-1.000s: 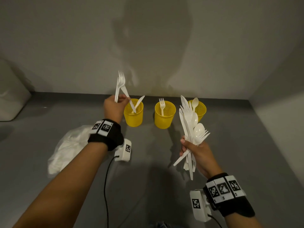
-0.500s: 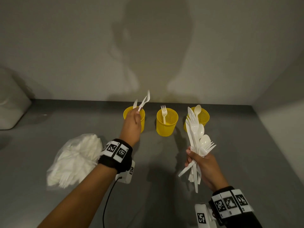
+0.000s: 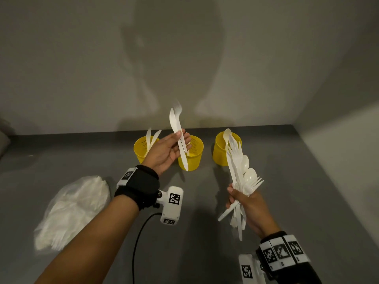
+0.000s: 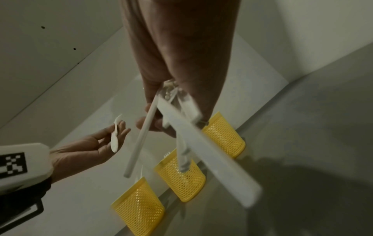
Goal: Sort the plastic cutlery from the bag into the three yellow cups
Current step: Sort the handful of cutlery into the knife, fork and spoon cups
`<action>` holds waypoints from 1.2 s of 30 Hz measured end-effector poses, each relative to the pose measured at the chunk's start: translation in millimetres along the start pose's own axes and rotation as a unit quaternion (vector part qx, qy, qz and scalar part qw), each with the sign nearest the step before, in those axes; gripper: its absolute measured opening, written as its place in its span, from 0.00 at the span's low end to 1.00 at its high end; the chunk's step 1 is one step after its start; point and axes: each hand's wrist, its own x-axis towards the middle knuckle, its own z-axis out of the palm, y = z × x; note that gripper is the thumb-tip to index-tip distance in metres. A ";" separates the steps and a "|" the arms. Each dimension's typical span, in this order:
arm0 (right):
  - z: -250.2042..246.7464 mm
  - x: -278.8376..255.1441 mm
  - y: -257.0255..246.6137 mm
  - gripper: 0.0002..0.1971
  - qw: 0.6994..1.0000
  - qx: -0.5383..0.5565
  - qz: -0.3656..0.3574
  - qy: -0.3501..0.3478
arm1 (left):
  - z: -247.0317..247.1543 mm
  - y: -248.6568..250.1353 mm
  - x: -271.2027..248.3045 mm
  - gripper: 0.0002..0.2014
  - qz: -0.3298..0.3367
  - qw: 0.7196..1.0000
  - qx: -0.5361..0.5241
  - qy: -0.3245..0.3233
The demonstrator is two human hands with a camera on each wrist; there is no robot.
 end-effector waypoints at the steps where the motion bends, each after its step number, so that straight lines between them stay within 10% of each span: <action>1: -1.7 -0.1 -0.8 0.03 1.000 -0.001 0.000 0.002 | 1.5 0.3 1.2 0.09 0.006 1.000 0.024 -0.005; 15: -2.0 7.1 7.9 0.03 1.000 -0.003 0.000 -0.004 | -64.7 51.2 30.9 0.09 0.242 0.861 0.392 0.214; 22: -0.8 10.9 11.4 0.02 1.000 -0.004 0.003 0.002 | -91.9 42.6 46.6 0.11 0.132 0.780 0.583 0.185; 26: 1.3 10.4 12.0 0.03 1.000 0.001 0.001 0.005 | -80.7 53.7 47.6 0.13 0.210 0.741 0.595 0.230; 36: 5.9 1.3 7.4 0.04 0.999 0.031 -0.011 0.001 | -13.9 -13.1 64.2 0.16 0.110 0.747 0.649 0.095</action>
